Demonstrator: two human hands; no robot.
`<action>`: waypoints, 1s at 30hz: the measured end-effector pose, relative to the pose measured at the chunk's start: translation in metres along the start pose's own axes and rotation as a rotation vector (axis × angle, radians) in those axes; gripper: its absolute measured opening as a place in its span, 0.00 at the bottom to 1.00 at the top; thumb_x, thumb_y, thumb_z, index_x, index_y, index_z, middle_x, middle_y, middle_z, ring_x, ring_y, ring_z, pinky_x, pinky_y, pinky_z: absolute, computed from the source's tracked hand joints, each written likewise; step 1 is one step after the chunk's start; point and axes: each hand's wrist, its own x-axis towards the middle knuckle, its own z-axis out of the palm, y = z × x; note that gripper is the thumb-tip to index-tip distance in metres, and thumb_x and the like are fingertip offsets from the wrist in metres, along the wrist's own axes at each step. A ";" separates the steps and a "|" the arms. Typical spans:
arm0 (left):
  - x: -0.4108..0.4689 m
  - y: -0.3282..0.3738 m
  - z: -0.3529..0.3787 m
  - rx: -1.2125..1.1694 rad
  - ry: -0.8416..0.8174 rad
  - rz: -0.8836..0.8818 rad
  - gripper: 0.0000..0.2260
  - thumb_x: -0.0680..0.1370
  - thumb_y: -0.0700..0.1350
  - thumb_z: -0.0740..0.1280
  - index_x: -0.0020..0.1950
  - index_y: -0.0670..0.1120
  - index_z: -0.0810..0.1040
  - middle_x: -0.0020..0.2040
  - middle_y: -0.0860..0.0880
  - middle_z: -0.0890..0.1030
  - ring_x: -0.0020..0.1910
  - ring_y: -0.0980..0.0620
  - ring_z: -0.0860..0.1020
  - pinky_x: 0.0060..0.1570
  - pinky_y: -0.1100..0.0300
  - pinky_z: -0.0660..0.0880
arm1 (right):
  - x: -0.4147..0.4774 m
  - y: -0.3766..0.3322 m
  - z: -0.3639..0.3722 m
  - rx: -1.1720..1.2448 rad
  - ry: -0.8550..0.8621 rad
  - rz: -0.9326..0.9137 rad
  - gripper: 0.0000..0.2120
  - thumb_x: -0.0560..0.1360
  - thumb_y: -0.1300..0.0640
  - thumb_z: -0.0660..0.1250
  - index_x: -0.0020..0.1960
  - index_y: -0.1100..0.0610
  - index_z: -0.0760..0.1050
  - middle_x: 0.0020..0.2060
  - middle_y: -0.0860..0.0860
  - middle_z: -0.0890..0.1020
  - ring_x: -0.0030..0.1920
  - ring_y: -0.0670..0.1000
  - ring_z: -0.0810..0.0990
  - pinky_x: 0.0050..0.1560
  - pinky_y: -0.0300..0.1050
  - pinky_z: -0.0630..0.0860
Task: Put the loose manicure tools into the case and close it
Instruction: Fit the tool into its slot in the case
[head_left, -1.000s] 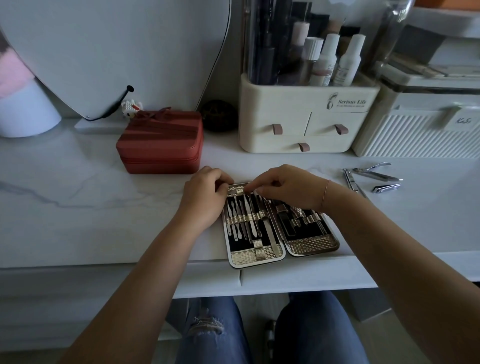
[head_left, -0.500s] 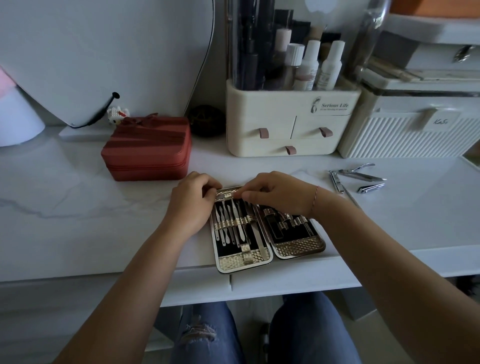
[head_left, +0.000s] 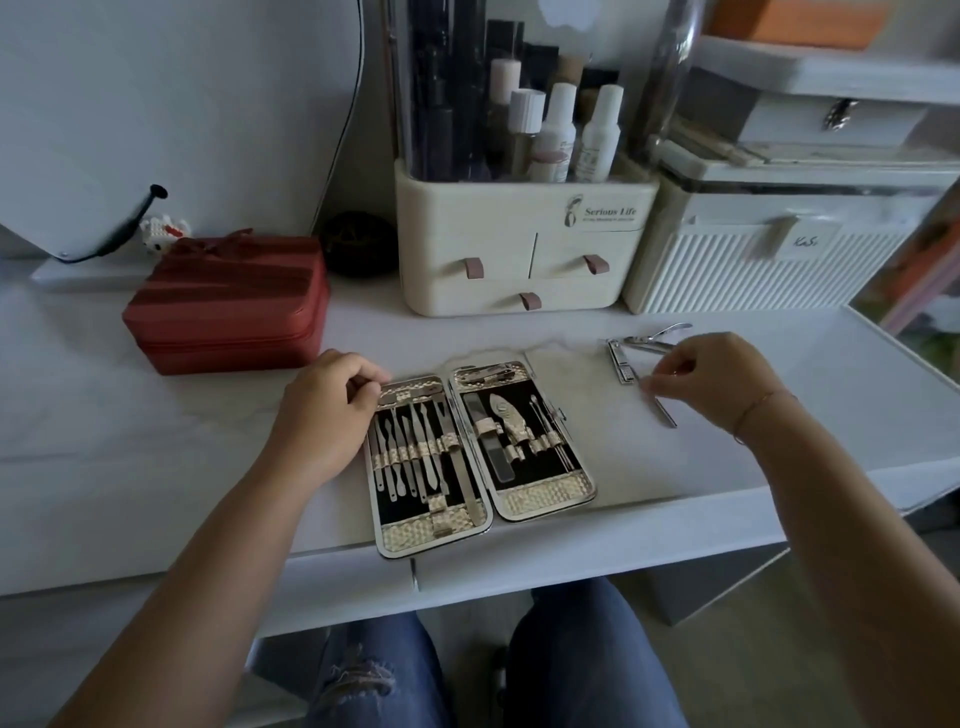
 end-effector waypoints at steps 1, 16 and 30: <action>0.000 0.000 0.000 -0.002 -0.001 -0.002 0.07 0.76 0.40 0.65 0.44 0.52 0.79 0.45 0.53 0.77 0.43 0.57 0.73 0.42 0.66 0.63 | -0.003 -0.001 0.001 -0.037 -0.015 0.010 0.09 0.66 0.50 0.75 0.31 0.51 0.78 0.28 0.46 0.74 0.32 0.45 0.71 0.32 0.40 0.64; -0.001 0.003 0.001 -0.007 0.007 0.001 0.07 0.75 0.38 0.65 0.44 0.50 0.79 0.45 0.53 0.77 0.42 0.57 0.73 0.41 0.69 0.62 | -0.017 -0.013 0.004 -0.052 0.020 0.111 0.17 0.64 0.60 0.66 0.20 0.57 0.64 0.18 0.50 0.66 0.24 0.50 0.64 0.25 0.40 0.58; -0.001 0.005 0.000 -0.042 -0.009 -0.002 0.08 0.75 0.38 0.65 0.44 0.50 0.80 0.45 0.52 0.76 0.46 0.53 0.74 0.48 0.60 0.68 | -0.025 -0.117 0.030 1.031 -0.500 -0.140 0.14 0.79 0.63 0.59 0.64 0.57 0.65 0.32 0.57 0.83 0.29 0.51 0.81 0.32 0.40 0.79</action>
